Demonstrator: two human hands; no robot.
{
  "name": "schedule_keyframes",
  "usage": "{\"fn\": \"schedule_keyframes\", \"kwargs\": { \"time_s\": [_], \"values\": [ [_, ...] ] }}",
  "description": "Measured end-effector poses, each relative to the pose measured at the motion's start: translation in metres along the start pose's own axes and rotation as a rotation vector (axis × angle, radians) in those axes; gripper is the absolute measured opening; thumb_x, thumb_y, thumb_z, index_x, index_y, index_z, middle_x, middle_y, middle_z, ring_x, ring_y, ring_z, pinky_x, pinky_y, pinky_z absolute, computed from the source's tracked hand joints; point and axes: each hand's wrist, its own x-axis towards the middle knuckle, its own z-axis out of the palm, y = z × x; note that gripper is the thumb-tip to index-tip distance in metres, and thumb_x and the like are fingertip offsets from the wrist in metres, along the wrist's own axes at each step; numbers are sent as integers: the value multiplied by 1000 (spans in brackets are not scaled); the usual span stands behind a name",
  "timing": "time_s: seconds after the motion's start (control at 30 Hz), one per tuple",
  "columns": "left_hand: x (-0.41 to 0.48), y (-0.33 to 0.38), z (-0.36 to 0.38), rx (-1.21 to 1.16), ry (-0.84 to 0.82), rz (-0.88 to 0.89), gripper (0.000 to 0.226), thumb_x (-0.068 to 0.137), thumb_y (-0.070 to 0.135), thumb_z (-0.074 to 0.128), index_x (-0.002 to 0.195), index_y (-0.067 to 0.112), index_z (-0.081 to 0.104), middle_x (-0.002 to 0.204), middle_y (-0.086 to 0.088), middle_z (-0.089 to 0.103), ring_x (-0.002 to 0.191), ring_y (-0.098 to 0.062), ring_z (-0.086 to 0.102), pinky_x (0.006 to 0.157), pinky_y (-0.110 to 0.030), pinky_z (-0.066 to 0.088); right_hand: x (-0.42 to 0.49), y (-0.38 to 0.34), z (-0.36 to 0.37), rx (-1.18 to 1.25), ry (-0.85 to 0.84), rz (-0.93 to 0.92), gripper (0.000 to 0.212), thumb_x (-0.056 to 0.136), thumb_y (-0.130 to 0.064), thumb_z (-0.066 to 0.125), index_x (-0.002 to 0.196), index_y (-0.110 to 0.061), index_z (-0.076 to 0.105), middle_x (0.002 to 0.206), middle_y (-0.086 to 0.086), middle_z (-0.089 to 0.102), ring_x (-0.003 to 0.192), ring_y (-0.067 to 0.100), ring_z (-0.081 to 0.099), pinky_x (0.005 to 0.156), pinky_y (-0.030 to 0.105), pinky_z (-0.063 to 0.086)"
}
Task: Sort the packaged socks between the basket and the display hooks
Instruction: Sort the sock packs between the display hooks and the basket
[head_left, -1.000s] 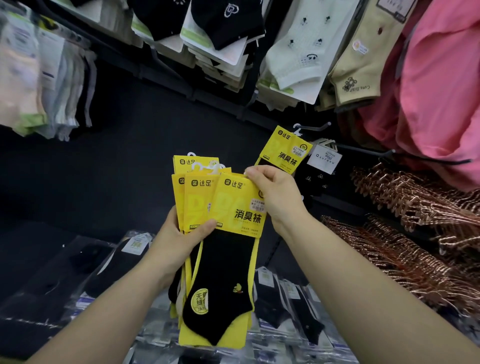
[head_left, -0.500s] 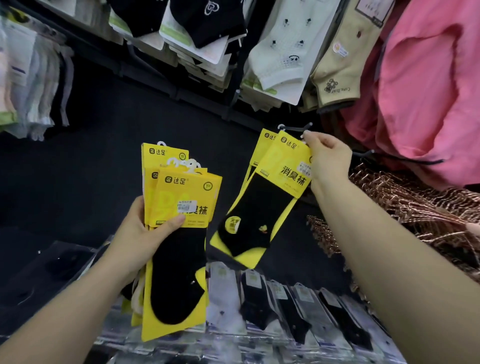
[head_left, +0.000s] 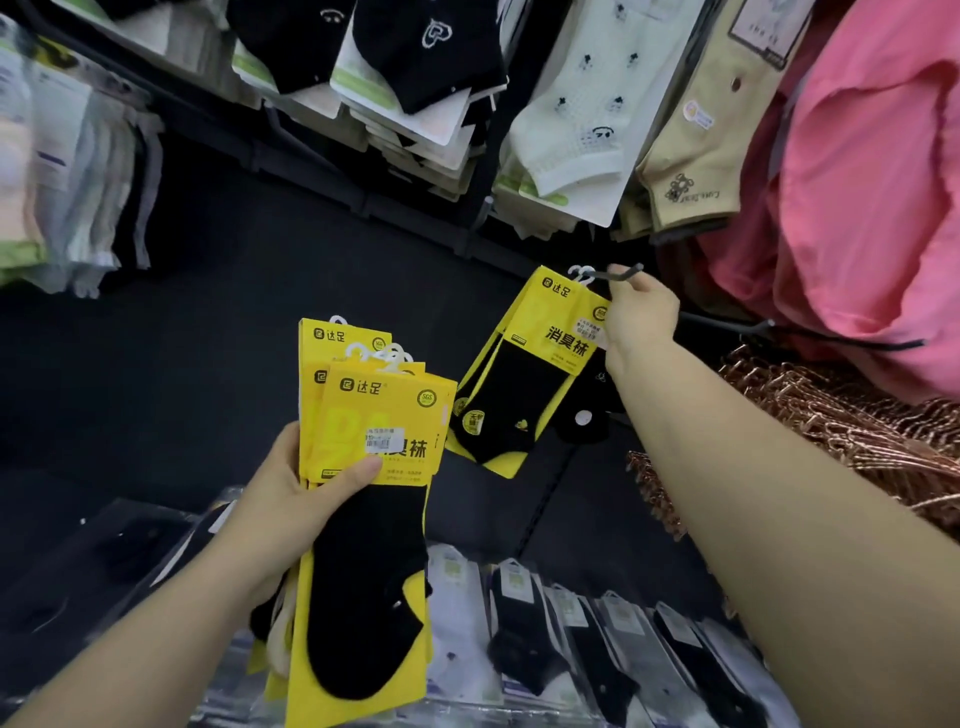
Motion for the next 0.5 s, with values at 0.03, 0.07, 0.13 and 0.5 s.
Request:
{"fn": "schedule_keyframes", "kwargs": {
  "time_s": [0.03, 0.07, 0.13, 0.5],
  "values": [
    [0, 1, 1, -18, -7, -7, 65, 54, 50, 76, 113, 38, 54, 101, 10, 72, 92, -10, 69, 69, -26, 51, -6, 3, -2, -9, 41, -37, 18, 94, -12, 51, 107, -12, 64, 102, 2, 61, 86, 17, 57, 88, 40, 53],
    [0, 1, 2, -36, -12, -12, 66, 53, 50, 77, 114, 37, 55, 101, 10, 73, 92, -11, 69, 71, -27, 52, -15, 7, -6, -9, 64, -65, 19, 94, -11, 50, 111, -10, 59, 109, 3, 59, 89, 16, 57, 87, 31, 53],
    [-2, 3, 2, -72, -18, -24, 66, 52, 49, 77, 113, 36, 56, 101, 10, 74, 94, -13, 70, 76, -31, 53, -43, 14, -12, -17, 7, -118, 13, 93, -10, 52, 104, -16, 53, 105, -3, 55, 91, 12, 57, 72, 13, 47],
    [-12, 5, 19, -170, -88, -37, 72, 49, 50, 81, 115, 36, 55, 101, 8, 74, 90, -11, 72, 75, -30, 55, -153, 34, 7, -413, -624, -242, 47, 72, -53, 71, 106, -36, 44, 108, -7, 38, 87, 1, 48, 79, 24, 47]
  ]
}}
